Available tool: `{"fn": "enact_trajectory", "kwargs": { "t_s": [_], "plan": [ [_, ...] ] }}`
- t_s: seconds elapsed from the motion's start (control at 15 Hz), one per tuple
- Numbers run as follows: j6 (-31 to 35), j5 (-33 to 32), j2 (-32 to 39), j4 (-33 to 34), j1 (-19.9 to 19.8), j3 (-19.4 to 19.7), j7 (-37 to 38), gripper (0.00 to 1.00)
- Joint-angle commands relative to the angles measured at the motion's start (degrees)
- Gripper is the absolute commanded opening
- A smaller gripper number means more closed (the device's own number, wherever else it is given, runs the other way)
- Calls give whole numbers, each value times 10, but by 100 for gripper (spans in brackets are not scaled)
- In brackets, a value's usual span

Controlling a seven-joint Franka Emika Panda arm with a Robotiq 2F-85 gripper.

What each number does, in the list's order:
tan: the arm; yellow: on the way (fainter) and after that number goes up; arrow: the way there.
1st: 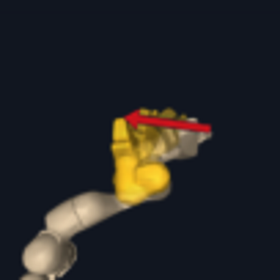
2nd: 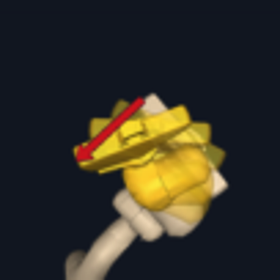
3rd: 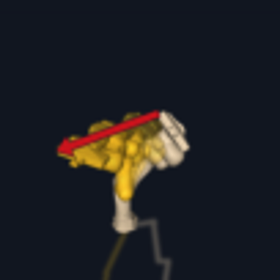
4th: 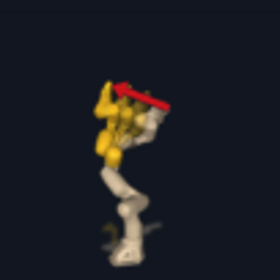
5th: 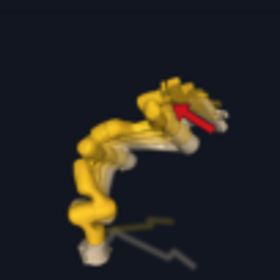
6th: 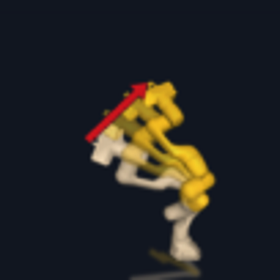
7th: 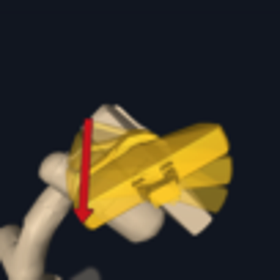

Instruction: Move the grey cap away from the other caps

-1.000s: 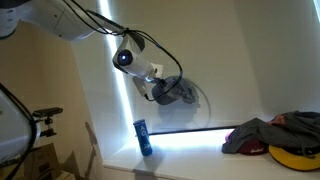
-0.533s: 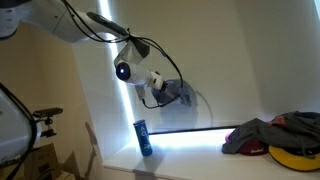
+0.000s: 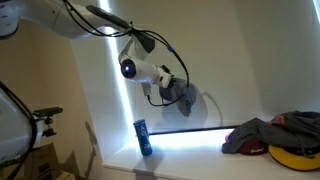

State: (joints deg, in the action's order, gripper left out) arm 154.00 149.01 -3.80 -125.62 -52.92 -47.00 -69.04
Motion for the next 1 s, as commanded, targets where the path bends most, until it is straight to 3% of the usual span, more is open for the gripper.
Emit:
{"fn": "enact_trajectory", "kwargs": {
  "t_s": [0.0, 0.27, 0.33, 0.53, 0.8, 0.87, 0.93],
  "plan": [
    [0, 0, 0, 0, 0, 0, 0, 34],
    [0, 0, 0, 0, 1, 0, 0, 34],
    [-8, 0, -19, -1, -14, 6, -2, 9],
    [-18, -1, -73, -4, -39, 13, -36, 0],
    [-11, -2, -126, -4, -87, -9, -86, 5],
    [-5, -2, -83, 10, -49, 16, -71, 9],
    [-5, -2, -94, 10, -57, 12, -77, 9]
  ]
}}
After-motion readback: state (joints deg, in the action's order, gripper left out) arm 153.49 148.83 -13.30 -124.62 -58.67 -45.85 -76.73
